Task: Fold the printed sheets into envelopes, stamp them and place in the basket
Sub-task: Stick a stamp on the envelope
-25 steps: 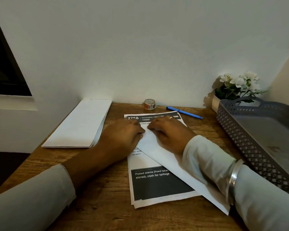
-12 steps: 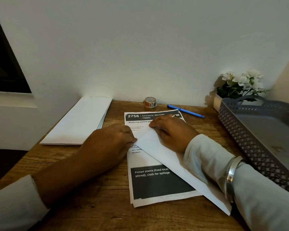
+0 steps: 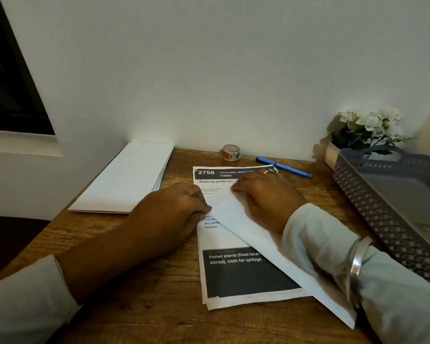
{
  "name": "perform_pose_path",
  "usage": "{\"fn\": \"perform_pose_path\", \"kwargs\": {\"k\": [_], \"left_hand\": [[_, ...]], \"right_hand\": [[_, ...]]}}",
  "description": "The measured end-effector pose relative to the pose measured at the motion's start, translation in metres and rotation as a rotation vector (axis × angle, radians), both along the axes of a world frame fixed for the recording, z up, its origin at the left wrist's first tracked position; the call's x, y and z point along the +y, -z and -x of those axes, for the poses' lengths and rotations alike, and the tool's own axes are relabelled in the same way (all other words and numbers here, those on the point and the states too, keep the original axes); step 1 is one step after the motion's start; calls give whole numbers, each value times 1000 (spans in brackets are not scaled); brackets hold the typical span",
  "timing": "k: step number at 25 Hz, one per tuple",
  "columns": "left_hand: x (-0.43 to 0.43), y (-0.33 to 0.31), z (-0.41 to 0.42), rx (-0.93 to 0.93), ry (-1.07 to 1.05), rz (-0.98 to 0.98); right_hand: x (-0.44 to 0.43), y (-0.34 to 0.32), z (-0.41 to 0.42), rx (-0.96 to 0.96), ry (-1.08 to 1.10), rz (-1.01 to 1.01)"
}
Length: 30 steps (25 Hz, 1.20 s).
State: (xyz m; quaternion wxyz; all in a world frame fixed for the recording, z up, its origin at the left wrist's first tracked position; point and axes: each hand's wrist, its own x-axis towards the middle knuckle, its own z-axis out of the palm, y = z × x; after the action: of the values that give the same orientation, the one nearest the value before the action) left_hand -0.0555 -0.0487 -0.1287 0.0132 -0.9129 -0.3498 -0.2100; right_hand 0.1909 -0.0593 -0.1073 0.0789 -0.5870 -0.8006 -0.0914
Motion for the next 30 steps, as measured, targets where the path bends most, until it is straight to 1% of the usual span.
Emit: {"fn": "perform_pose_path", "kwargs": {"k": [2, 4, 5, 6, 9, 10, 14, 19, 21, 23, 25, 27, 29, 30], "left_hand": [[-2, 0, 0, -2, 5, 12], [-2, -1, 1, -3, -4, 14], [-2, -2, 1, -1, -6, 13], [-2, -3, 1, 2, -2, 10], [-8, -3, 1, 31, 8, 31], [-9, -4, 1, 41, 12, 34], [-6, -5, -15, 113, 21, -76], [15, -10, -47, 78, -5, -33], [13, -9, -39, 113, 3, -41], [1, -6, -23, 131, 3, -92], [-6, -5, -8, 116, -5, -67], [-8, -1, -2, 95, -6, 9], [-6, 0, -2, 90, -2, -16], [-6, -1, -2, 92, 1, -34]], "right_hand": [[-6, 1, 9, 10, -77, 23], [-18, 1, 26, 34, -204, 107], [-18, -1, 27, 45, -224, 128], [-15, -3, 22, 57, -207, 123], [0, -2, 1, 97, -34, 73], [3, -1, -2, 119, -7, 77], [6, 2, -1, 187, -26, 93], [7, 1, -3, 218, -15, 115], [6, 1, -5, 214, -20, 121], [5, 1, -6, 207, -29, 119], [3, -2, -5, 194, -15, 107], [-1, -4, 0, 104, 1, 78], [-10, -6, 17, 8, -52, 64], [-14, -6, 26, 8, -105, 84]]}}
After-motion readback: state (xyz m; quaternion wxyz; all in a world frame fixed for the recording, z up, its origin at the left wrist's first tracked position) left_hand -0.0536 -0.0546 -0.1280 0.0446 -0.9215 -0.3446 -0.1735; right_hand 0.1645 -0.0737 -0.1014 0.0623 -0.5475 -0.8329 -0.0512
